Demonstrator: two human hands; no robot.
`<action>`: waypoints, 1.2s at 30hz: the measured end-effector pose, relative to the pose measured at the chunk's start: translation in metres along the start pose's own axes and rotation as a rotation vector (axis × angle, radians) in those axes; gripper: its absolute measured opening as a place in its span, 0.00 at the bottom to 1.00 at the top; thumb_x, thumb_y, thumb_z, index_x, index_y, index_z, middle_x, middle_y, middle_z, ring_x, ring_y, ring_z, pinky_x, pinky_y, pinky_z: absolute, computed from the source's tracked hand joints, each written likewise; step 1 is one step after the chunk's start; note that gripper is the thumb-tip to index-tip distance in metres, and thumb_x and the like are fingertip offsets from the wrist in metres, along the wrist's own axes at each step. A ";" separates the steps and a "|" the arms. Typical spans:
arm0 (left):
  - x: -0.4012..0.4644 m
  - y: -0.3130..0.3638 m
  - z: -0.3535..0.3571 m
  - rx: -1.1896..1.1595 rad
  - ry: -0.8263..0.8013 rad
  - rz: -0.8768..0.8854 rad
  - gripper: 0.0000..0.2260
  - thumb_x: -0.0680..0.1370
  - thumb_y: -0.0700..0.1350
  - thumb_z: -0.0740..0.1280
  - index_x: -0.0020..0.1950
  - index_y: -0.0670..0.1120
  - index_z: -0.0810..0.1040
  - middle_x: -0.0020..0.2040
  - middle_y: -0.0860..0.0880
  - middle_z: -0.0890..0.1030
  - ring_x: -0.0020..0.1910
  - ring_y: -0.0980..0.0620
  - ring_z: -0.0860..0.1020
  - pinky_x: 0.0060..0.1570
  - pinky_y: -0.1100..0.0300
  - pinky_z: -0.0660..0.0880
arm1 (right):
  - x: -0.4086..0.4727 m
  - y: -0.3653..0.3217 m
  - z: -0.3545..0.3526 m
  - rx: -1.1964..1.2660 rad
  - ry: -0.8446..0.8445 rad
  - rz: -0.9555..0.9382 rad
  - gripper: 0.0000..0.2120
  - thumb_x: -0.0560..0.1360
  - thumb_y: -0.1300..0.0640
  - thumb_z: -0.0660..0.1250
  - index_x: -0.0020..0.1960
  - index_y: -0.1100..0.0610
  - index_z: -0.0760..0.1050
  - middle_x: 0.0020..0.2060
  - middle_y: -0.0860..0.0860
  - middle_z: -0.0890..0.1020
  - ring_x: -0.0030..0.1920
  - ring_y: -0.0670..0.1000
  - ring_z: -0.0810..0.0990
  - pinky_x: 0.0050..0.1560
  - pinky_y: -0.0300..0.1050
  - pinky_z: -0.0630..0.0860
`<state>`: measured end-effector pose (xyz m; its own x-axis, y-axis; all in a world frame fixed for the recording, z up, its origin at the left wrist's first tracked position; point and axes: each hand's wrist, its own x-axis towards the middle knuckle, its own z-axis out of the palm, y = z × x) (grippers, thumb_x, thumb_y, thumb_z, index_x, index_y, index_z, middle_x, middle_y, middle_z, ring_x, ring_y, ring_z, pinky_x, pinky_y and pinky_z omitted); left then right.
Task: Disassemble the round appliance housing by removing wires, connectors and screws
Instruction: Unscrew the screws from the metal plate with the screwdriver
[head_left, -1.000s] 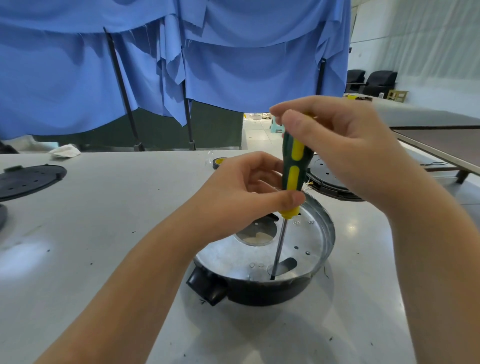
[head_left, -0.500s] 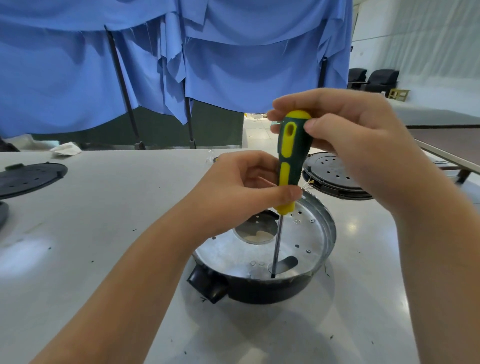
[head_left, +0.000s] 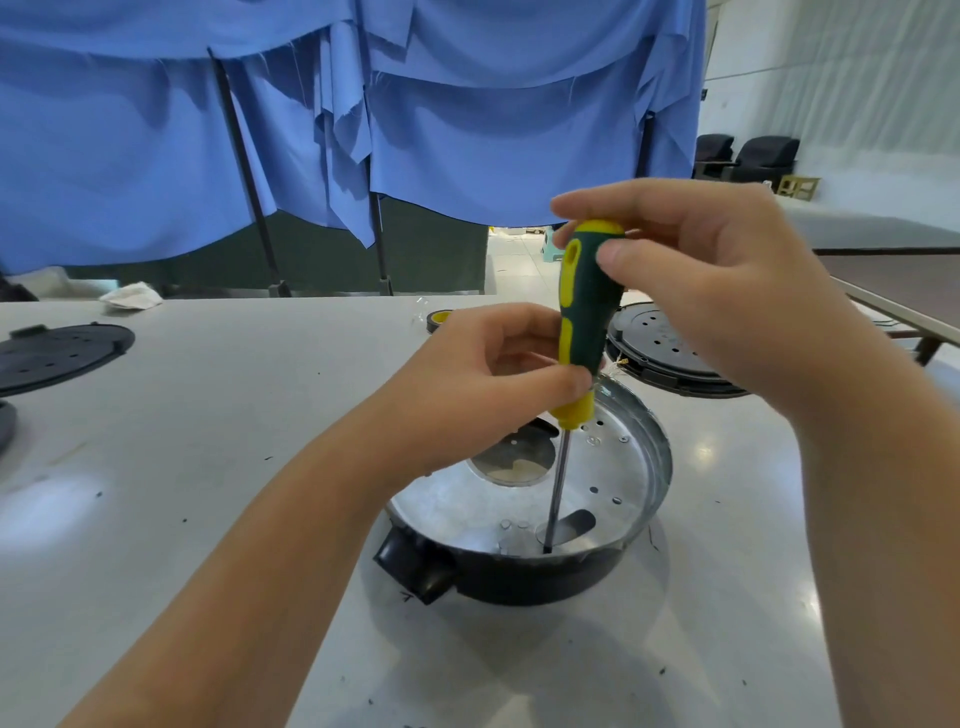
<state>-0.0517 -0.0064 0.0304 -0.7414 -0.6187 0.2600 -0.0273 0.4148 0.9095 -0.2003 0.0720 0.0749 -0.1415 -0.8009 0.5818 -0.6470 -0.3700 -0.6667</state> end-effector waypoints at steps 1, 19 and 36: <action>0.000 -0.001 -0.001 -0.015 0.000 0.002 0.10 0.74 0.38 0.71 0.54 0.45 0.80 0.47 0.49 0.85 0.47 0.51 0.84 0.51 0.59 0.80 | 0.000 0.000 0.000 0.016 -0.004 0.013 0.17 0.76 0.67 0.60 0.58 0.51 0.80 0.48 0.45 0.84 0.51 0.44 0.82 0.58 0.42 0.77; 0.001 -0.001 -0.004 0.009 -0.055 -0.050 0.12 0.73 0.36 0.72 0.55 0.46 0.80 0.48 0.50 0.85 0.49 0.53 0.84 0.54 0.57 0.79 | 0.002 0.002 0.002 0.098 -0.029 0.028 0.19 0.76 0.68 0.58 0.59 0.51 0.78 0.48 0.48 0.85 0.51 0.52 0.83 0.58 0.47 0.78; -0.002 0.002 -0.004 -0.020 -0.152 -0.067 0.13 0.73 0.38 0.72 0.57 0.45 0.79 0.47 0.51 0.86 0.48 0.54 0.84 0.44 0.64 0.80 | -0.002 -0.002 -0.001 0.153 -0.028 -0.006 0.19 0.73 0.68 0.63 0.59 0.52 0.79 0.47 0.47 0.85 0.49 0.46 0.84 0.55 0.43 0.79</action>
<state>-0.0481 -0.0071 0.0325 -0.8313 -0.5359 0.1473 -0.0682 0.3614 0.9299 -0.1990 0.0746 0.0758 -0.1158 -0.8106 0.5740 -0.5257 -0.4403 -0.7278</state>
